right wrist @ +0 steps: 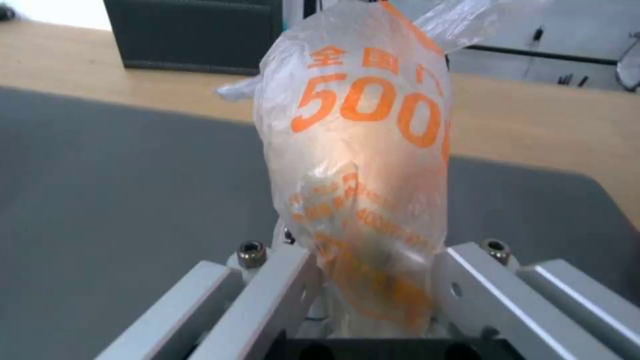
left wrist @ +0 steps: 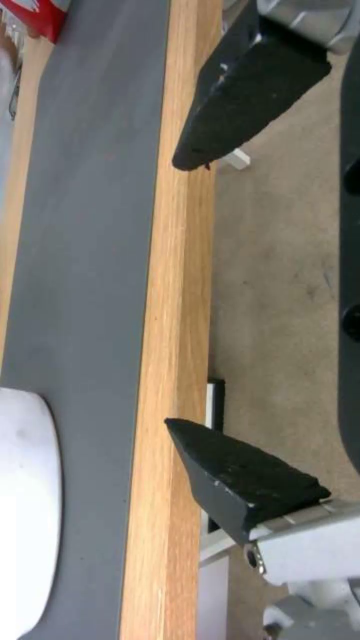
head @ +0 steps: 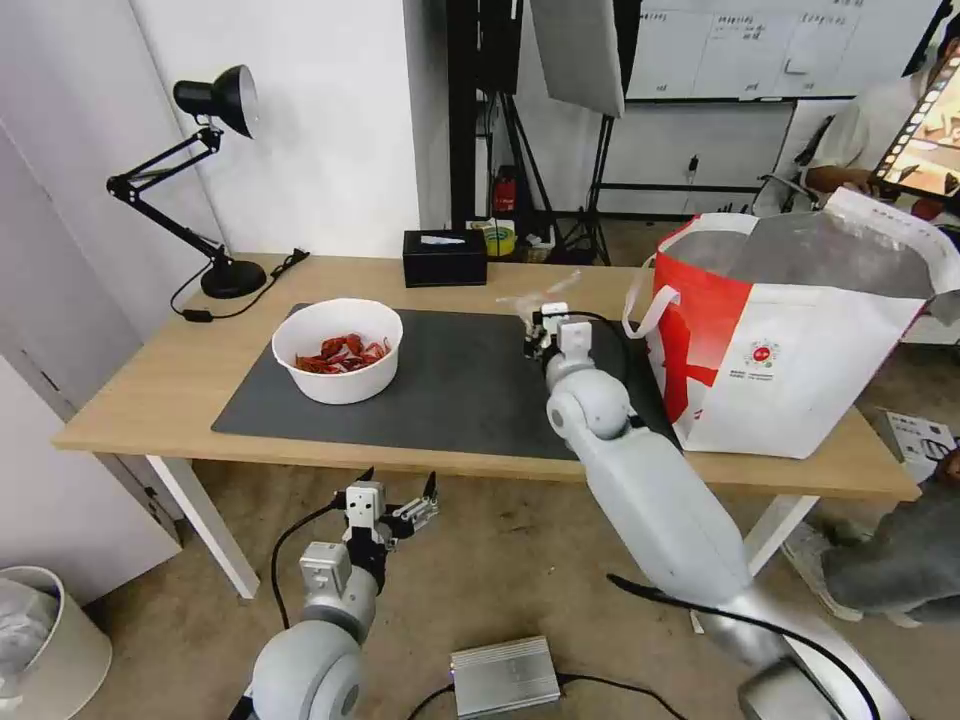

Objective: Pick up the trash from the table and place it into the takeout bag.

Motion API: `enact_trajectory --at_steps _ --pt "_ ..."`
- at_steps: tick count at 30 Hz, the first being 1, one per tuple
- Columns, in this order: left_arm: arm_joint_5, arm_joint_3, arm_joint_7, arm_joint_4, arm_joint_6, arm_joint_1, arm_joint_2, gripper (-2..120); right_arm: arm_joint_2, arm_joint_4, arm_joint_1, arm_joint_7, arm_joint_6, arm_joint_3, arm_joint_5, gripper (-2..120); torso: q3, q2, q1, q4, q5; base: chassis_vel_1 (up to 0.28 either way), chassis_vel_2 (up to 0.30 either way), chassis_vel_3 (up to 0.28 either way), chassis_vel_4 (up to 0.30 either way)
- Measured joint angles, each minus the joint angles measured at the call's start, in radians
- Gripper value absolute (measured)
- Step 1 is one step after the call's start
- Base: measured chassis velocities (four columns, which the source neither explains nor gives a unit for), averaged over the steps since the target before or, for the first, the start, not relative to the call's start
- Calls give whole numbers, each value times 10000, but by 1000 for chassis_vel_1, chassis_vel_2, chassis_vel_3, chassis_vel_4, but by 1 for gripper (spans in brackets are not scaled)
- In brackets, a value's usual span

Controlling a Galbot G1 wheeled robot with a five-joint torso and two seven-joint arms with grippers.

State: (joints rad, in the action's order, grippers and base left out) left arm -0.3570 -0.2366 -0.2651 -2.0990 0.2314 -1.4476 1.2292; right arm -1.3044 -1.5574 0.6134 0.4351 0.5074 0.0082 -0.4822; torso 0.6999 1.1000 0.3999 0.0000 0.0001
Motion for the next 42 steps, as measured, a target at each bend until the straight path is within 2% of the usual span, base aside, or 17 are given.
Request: enact_trajectory --at_steps 13,18,21,22,25,26,28,32,42 --pt "33 39 0 -26 5 7 -26 100 782 -2734 2249 513 258 357 -56 5 -1 0 -1 0 -1 0 0 0 0" --pt "37 23 0 -41 7 -39 -40 100 1008 -3115 2617 226 190 587 296 5 -1 0 -1 0 -1 0 0 0 0" --pt "53 59 0 -41 5 -53 -13 100 1232 -3157 2818 -901 -513 958 1360 5 0 0 0 0 0 0 0 0 0" --pt "53 59 0 -41 5 -53 -13 100 1232 -3157 2818 -901 -513 958 1360 5 0 0 0 0 0 0 0 0 0" --pt "84 110 0 -41 4 -46 27 100 1377 -3214 2945 -1882 -1712 1442 2468 5 0 0 1 -1 -1 0 0 0 0" --pt "84 110 0 -41 4 -46 27 100 1377 -3214 2945 -1882 -1712 1442 2468 5 0 0 1 -1 -1 0 0 0 0" --pt "108 122 0 -43 3 -59 43 100 1364 -3301 3068 -2302 -2808 1895 3474 5 1 0 0 0 1 0 0 0 0" --pt "163 123 0 -44 -3 -113 74 100 1358 -3643 3182 -2352 -3539 2345 3932 5 0 0 0 0 0 0 0 0 0" --pt "242 186 1 -36 -12 -140 129 100 1471 -4180 3209 -2061 -4606 3171 4662 5 0 0 1 0 0 0 0 0 0"
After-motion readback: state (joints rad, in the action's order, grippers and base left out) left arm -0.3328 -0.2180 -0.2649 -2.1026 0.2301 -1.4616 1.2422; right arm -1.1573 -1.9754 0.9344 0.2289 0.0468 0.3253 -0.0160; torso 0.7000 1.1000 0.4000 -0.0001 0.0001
